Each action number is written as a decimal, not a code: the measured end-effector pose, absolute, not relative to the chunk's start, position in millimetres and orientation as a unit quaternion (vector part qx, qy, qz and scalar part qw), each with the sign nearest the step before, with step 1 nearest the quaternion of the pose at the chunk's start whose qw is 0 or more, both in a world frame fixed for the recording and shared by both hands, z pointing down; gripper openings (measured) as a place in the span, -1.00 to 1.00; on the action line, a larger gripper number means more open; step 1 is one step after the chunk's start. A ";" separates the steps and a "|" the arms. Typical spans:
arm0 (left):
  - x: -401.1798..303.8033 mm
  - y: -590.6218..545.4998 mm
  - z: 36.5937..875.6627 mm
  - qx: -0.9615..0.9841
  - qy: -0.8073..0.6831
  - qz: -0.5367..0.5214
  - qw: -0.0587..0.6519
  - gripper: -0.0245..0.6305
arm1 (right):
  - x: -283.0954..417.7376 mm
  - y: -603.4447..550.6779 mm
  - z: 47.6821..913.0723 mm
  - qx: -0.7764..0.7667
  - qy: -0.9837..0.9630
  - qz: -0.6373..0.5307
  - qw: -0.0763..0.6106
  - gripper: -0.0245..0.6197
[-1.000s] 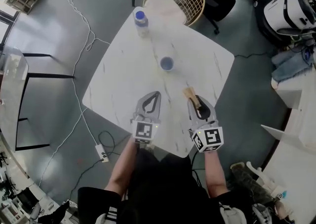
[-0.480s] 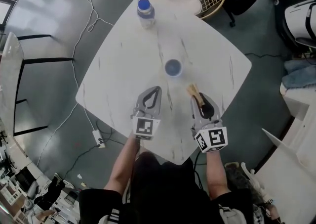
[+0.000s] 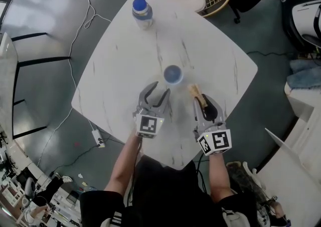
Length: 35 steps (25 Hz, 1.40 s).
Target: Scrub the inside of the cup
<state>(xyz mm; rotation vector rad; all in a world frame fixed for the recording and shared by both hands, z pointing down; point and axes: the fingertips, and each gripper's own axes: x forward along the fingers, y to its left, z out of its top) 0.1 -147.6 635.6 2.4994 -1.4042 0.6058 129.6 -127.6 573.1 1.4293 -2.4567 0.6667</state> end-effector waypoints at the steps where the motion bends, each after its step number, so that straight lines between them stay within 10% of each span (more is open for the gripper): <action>1: 2.3 -149.7 638.5 0.849 -0.473 0.209 0.106 -0.30 | 131.5 -128.5 573.9 0.488 -0.835 0.228 0.111 -0.60; 13: 20.0 -181.0 657.3 0.849 -0.474 0.208 0.106 0.30 | 158.3 -134.3 582.9 0.504 -0.822 0.241 0.116 -0.60; 29: 36.7 -200.6 667.8 0.839 -0.482 0.220 0.123 0.31 | 188.0 -131.4 582.5 0.519 -0.811 0.246 0.111 -0.60; 35: 31.3 -202.7 666.7 0.832 -0.494 0.223 0.117 0.03 | 192.3 -124.9 584.4 0.524 -0.807 0.249 0.111 -0.60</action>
